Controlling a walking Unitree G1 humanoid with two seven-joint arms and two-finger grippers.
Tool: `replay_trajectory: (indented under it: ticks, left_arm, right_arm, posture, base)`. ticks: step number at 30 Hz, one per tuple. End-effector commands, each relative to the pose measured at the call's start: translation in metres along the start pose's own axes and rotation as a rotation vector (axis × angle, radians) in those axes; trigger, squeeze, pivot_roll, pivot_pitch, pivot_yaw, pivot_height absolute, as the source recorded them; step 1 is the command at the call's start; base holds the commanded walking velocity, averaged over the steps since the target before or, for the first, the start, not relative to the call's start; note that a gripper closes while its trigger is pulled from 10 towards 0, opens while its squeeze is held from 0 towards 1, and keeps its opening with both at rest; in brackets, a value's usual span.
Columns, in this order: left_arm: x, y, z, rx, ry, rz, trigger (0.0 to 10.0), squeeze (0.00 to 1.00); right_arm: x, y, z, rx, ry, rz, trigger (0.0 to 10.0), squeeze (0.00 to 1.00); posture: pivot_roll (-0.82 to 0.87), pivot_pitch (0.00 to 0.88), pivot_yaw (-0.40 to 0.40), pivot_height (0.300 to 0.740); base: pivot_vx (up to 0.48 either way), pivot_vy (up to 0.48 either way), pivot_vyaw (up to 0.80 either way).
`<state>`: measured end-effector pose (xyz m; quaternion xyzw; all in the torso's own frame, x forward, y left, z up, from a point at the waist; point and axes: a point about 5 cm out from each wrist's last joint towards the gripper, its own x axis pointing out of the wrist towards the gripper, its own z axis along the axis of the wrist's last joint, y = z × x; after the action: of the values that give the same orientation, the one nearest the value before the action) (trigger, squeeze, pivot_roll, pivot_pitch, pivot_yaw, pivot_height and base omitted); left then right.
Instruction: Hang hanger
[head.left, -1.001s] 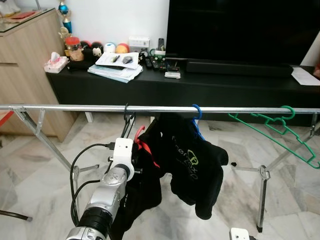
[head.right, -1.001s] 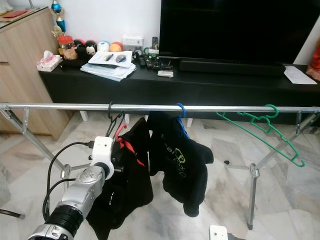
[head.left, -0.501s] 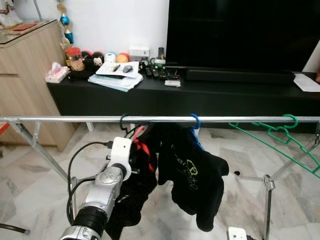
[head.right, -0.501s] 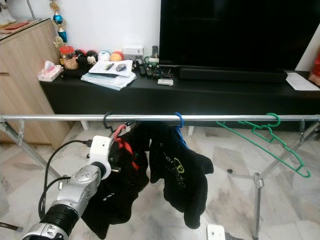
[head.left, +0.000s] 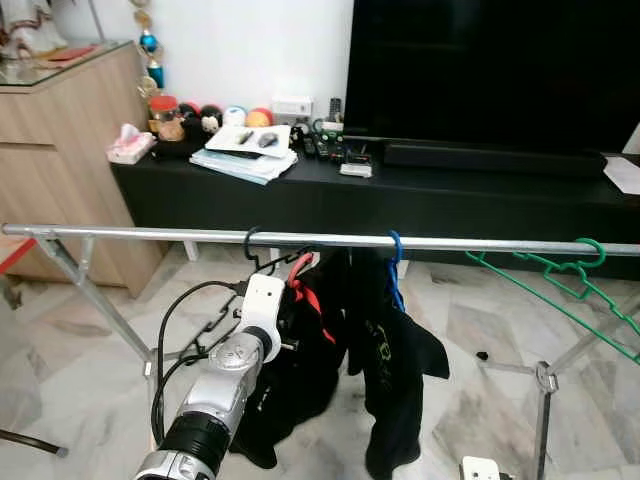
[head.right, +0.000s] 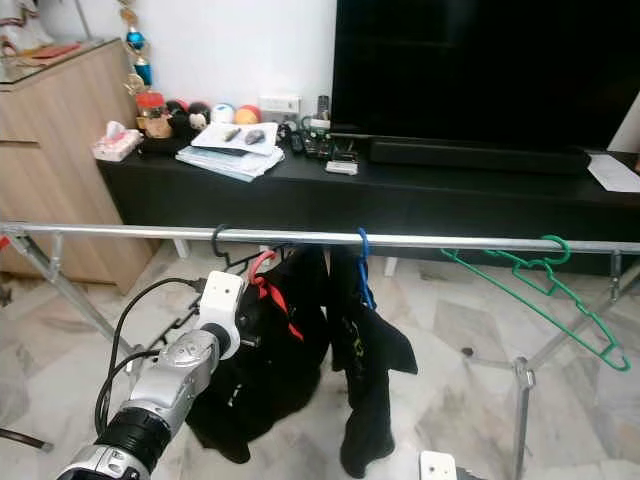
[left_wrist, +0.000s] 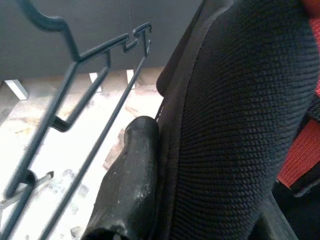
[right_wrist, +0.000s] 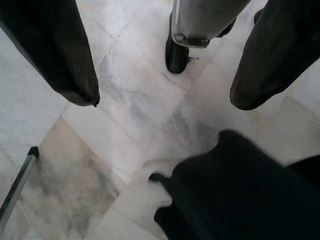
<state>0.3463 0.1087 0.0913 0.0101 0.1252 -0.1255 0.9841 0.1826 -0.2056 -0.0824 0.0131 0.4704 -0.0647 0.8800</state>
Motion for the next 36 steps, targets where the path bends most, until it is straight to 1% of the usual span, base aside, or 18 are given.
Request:
replay_trajectory:
  ticks: [1, 10, 17, 19, 22, 29, 32, 36]
  left_arm:
    - [0.001, -0.001, 0.009, 0.01, -0.039, -0.007, 10.0, 0.0]
    - [0.001, -0.004, 0.008, 0.019, -0.038, -0.026, 10.0, 0.0]
    - [0.0, -0.011, 0.009, 0.032, -0.049, -0.085, 10.0, 0.0]
    - [0.0, -0.015, 0.01, 0.045, -0.055, -0.126, 10.0, 0.0]
    - [0.0, -0.015, 0.01, 0.057, -0.055, -0.139, 10.0, 0.0]
    - [0.003, -0.009, 0.013, 0.099, -0.042, -0.133, 10.0, 0.0]
    - [0.011, -0.003, 0.018, 0.123, -0.015, -0.087, 10.0, 0.0]
    - [0.015, -0.003, 0.018, 0.123, 0.002, -0.065, 10.0, 0.0]
  right_arm:
    - [0.0, 0.0, 0.0, 0.001, 0.002, -0.001, 10.0, 0.0]
    - [0.0, 0.0, 0.0, -0.001, 0.003, 0.0, 10.0, 0.0]
    - [0.0, 0.0, 0.0, -0.001, 0.002, 0.001, 10.0, 0.0]
    - [0.0, 0.0, 0.0, 0.0, 0.001, 0.001, 10.0, 0.0]
    - [0.0, 0.0, 0.0, 0.001, 0.001, 0.001, 10.0, 0.0]
    - [0.0, 0.002, 0.0, 0.007, 0.0, 0.003, 10.0, 0.0]
    - [0.0, 0.003, 0.001, 0.011, -0.001, 0.004, 10.0, 0.0]
    - [0.0, 0.001, 0.002, 0.003, 0.0, 0.001, 10.0, 0.0]
  posture:
    - [-0.02, 0.0, -0.008, 0.74]
    - [-0.02, 0.0, -0.009, 0.74]
    - [-0.01, 0.0, -0.009, 0.74]
    - [-0.02, 0.0, -0.007, 0.74]
    - [-0.02, 0.0, -0.006, 0.74]
    - [-0.02, 0.0, 0.002, 0.74]
    - [-0.02, 0.0, -0.015, 0.74]
    - [-0.02, 0.0, -0.031, 0.74]
  base:
    - [0.277, 0.0, 0.0]
    - [0.275, 0.0, 0.0]
    - [0.0, 0.0, 0.0]
    - [0.0, 0.0, 0.0]
    - [0.0, 0.0, 0.0]
    - [0.0, 0.0, 0.0]
    - [0.0, 0.0, 0.0]
    - [0.0, 0.0, 0.0]
